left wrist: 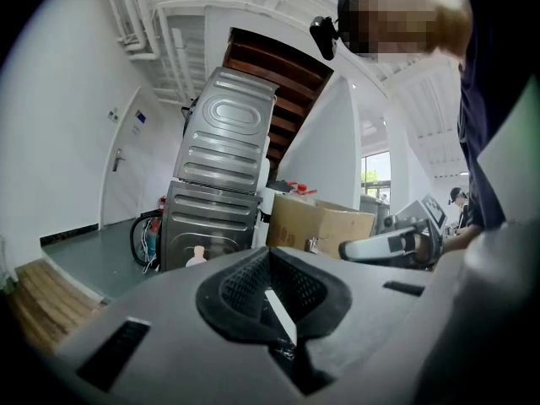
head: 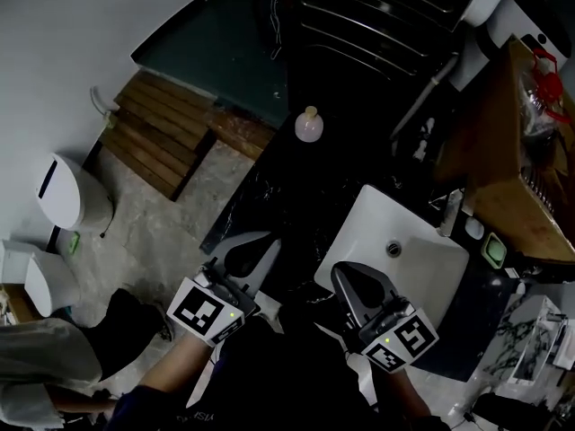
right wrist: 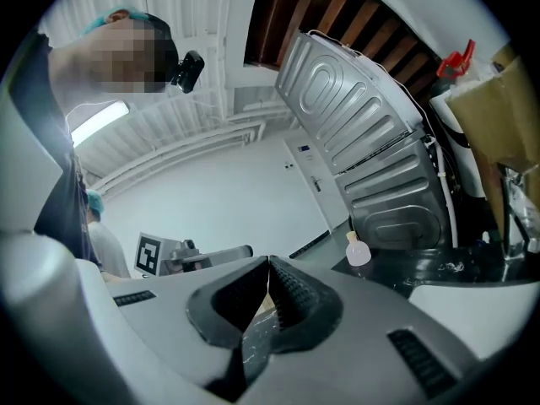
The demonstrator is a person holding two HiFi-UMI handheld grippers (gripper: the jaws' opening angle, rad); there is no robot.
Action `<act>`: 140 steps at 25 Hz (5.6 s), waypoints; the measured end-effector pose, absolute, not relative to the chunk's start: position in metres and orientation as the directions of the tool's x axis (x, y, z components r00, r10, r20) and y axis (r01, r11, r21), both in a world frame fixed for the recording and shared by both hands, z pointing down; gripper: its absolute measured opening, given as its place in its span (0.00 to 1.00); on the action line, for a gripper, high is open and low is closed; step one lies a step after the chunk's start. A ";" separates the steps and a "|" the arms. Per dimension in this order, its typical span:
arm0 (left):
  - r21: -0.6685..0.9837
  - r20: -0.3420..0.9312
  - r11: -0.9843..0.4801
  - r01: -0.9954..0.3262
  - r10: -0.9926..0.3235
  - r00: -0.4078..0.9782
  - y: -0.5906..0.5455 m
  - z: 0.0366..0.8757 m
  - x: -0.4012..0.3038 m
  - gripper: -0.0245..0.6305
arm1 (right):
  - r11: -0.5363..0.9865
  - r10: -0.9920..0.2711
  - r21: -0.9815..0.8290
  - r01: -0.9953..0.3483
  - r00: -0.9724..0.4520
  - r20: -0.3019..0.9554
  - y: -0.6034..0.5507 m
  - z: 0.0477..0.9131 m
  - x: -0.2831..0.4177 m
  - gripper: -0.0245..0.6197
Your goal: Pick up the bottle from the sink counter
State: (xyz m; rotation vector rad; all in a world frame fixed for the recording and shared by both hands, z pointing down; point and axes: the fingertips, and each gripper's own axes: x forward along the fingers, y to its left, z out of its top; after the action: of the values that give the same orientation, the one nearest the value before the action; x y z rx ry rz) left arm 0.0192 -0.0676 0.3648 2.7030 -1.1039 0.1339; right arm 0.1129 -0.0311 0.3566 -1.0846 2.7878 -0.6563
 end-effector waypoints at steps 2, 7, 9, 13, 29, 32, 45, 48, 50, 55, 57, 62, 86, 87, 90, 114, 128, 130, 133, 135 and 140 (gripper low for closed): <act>0.159 0.172 -0.689 -0.707 -0.686 0.707 -0.075 0.367 0.021 0.05 | 0.659 -0.657 -0.421 -0.624 -0.749 0.081 -0.037 0.359 0.116 0.08; 0.146 0.181 -0.671 -0.727 -0.704 0.686 -0.096 0.376 0.022 0.05 | 0.660 -0.650 -0.428 -0.618 -0.755 0.089 -0.046 0.365 0.119 0.08; 0.134 0.187 -0.666 -0.734 -0.710 0.679 -0.107 0.381 0.021 0.05 | 0.662 -0.647 -0.425 -0.617 -0.757 0.092 -0.049 0.365 0.118 0.08; 0.092 0.239 -0.667 -0.739 -0.706 0.667 -0.132 0.394 0.019 0.05 | 0.652 -0.650 -0.428 -0.626 -0.752 0.110 -0.056 0.371 0.119 0.08; 0.033 0.238 -0.743 -0.669 -0.644 0.727 -0.226 0.421 0.019 0.05 | 0.571 -0.700 -0.458 -0.681 -0.696 0.162 -0.098 0.390 0.111 0.08; 0.025 0.241 -0.756 -0.654 -0.630 0.738 -0.241 0.424 0.020 0.06 | 0.553 -0.713 -0.458 -0.696 -0.680 0.173 -0.105 0.393 0.110 0.08; -0.009 0.273 -0.796 -0.605 -0.584 0.764 -0.301 0.439 0.024 0.15 | 0.495 -0.747 -0.469 -0.732 -0.634 0.200 -0.133 0.401 0.105 0.08; -0.011 0.295 -0.800 -0.599 -0.575 0.763 -0.312 0.448 0.025 0.17 | 0.482 -0.752 -0.474 -0.737 -0.626 0.209 -0.138 0.407 0.107 0.08; -0.009 0.301 -0.806 -0.592 -0.566 0.767 -0.316 0.452 0.027 0.19 | 0.472 -0.754 -0.476 -0.742 -0.620 0.217 -0.140 0.410 0.109 0.08; -0.012 0.313 -0.821 -0.570 -0.545 0.778 -0.327 0.459 0.035 0.23 | 0.450 -0.767 -0.504 -0.737 -0.608 0.204 -0.148 0.410 0.110 0.08; -0.017 0.318 -0.825 -0.566 -0.541 0.779 -0.333 0.462 0.037 0.24 | 0.449 -0.764 -0.491 -0.746 -0.606 0.221 -0.148 0.417 0.113 0.08; -0.032 0.334 -0.830 -0.557 -0.534 0.777 -0.347 0.470 0.040 0.27 | 0.438 -0.764 -0.494 -0.751 -0.601 0.235 -0.151 0.425 0.117 0.08; -0.030 0.393 -0.861 -0.507 -0.477 0.786 -0.385 0.512 0.069 0.33 | 0.397 -0.769 -0.481 -0.782 -0.570 0.291 -0.160 0.443 0.131 0.08; -0.030 0.395 -0.862 -0.505 -0.475 0.787 -0.386 0.513 0.070 0.33 | 0.395 -0.768 -0.482 -0.782 -0.569 0.294 -0.160 0.444 0.131 0.08; -0.030 0.399 -0.866 -0.498 -0.468 0.789 -0.389 0.516 0.070 0.33 | 0.392 -0.765 -0.484 -0.783 -0.569 0.301 -0.160 0.447 0.131 0.08; -0.021 0.377 -0.872 -0.489 -0.460 0.804 -0.390 0.523 0.081 0.28 | 0.386 -0.756 -0.502 -0.774 -0.577 0.309 -0.163 0.456 0.135 0.08; 0.027 0.380 -0.868 -0.496 -0.450 0.808 -0.390 0.526 0.081 0.26 | 0.376 -0.766 -0.507 -0.776 -0.568 0.301 -0.157 0.453 0.138 0.08; 0.031 0.381 -0.866 -0.499 -0.451 0.807 -0.390 0.526 0.080 0.26 | 0.376 -0.765 -0.507 -0.775 -0.569 0.302 -0.156 0.452 0.137 0.08; 0.036 0.380 -0.864 -0.503 -0.453 0.806 -0.390 0.526 0.080 0.25 | 0.377 -0.765 -0.506 -0.776 -0.568 0.302 -0.155 0.450 0.135 0.08; 0.041 0.379 -0.866 -0.498 -0.447 0.810 -0.388 0.525 0.081 0.25 | 0.377 -0.767 -0.505 -0.776 -0.568 0.300 -0.155 0.448 0.135 0.08; 0.057 0.386 -0.875 -0.480 -0.424 0.819 -0.381 0.522 0.082 0.25 | 0.381 -0.767 -0.502 -0.776 -0.569 0.297 -0.152 0.446 0.134 0.08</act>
State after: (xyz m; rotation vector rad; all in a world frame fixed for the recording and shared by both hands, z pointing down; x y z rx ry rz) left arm 0.0820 -0.3806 0.5224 2.8500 -0.7132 0.5512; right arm 0.1336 -0.1525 0.4457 -1.4657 2.6226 -0.9668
